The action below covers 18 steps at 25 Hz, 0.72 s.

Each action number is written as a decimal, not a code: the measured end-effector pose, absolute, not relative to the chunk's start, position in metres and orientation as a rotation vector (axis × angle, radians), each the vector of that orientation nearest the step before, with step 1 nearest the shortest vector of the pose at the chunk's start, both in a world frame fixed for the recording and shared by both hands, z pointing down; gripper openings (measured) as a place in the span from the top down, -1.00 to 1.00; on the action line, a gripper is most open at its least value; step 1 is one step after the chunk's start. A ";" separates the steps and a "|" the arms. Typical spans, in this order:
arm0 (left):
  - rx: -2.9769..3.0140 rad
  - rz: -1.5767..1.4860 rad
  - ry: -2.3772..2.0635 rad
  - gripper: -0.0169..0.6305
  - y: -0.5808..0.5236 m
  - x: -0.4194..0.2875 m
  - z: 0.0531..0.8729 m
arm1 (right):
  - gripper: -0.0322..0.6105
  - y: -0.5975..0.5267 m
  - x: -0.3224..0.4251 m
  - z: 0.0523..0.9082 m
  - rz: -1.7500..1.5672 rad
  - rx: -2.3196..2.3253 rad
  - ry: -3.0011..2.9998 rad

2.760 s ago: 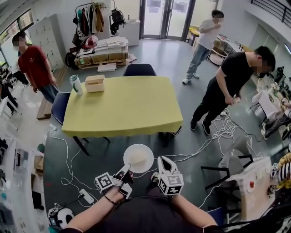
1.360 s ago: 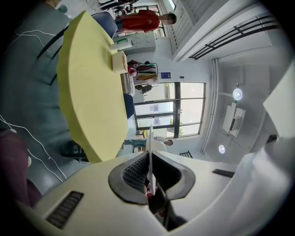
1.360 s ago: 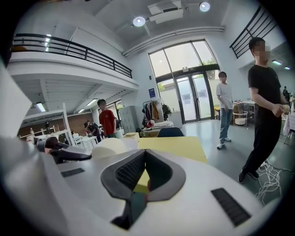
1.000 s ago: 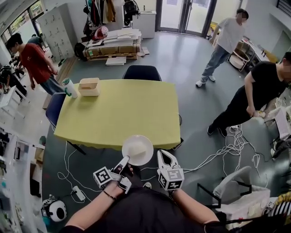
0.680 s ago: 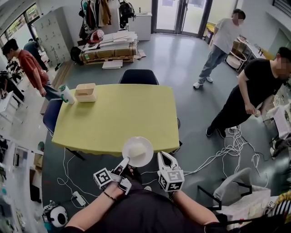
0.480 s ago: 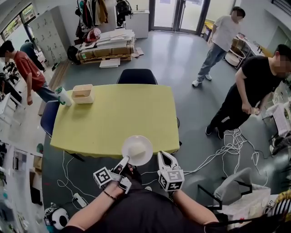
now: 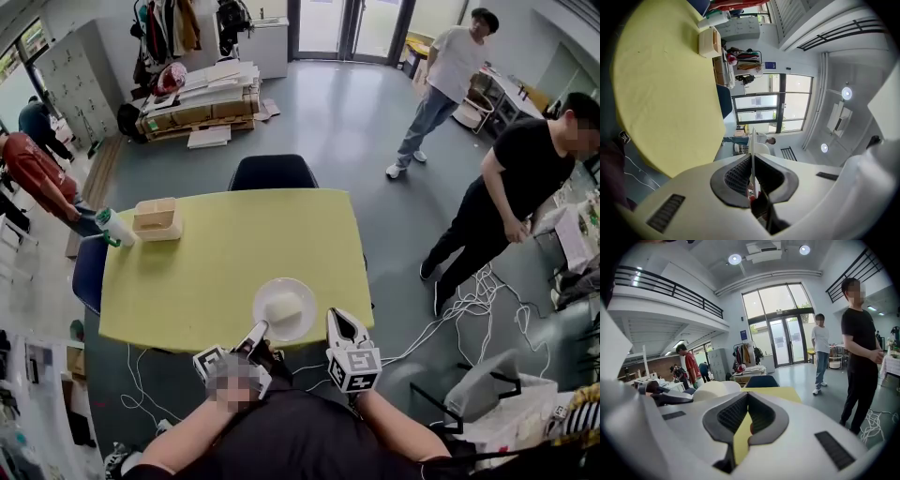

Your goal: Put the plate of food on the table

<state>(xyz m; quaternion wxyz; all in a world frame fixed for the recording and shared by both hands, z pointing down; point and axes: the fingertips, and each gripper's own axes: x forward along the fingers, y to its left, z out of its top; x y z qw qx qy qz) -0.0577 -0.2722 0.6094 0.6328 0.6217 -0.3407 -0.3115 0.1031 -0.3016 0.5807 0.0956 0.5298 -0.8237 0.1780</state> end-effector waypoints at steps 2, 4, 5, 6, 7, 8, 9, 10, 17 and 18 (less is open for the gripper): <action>1.428 -0.700 -0.760 0.88 -0.293 -0.062 0.608 | 0.86 -0.320 0.097 0.577 0.520 1.594 -2.430; 1.433 -0.689 -0.736 0.88 -0.312 -0.065 0.606 | 0.86 -0.338 0.092 0.573 0.515 1.621 -2.416; 1.436 -0.679 -0.726 0.88 -0.319 -0.067 0.605 | 0.86 -0.346 0.089 0.572 0.514 1.634 -2.408; 1.439 -0.664 -0.719 0.88 -0.326 -0.068 0.605 | 0.86 -0.354 0.087 0.570 0.513 1.646 -2.401; 1.441 -0.648 -0.713 0.88 -0.333 -0.069 0.606 | 0.86 -0.362 0.084 0.567 0.510 1.657 -2.396; 1.442 -0.631 -0.707 0.88 -0.339 -0.071 0.606 | 0.86 -0.369 0.081 0.565 0.506 1.667 -2.393; 1.444 -0.620 -0.700 0.88 -0.345 -0.073 0.607 | 0.86 -0.376 0.078 0.562 0.501 1.676 -2.392; 1.445 -0.618 -0.693 0.88 -0.352 -0.075 0.607 | 0.86 -0.382 0.075 0.559 0.495 1.684 -2.391; 1.457 -0.587 -0.676 0.88 -0.387 -0.074 0.614 | 0.86 -0.402 0.079 0.561 0.500 1.706 -2.351; 1.452 -0.595 -0.670 0.88 -0.391 -0.071 0.615 | 0.86 -0.404 0.082 0.563 0.509 1.710 -2.344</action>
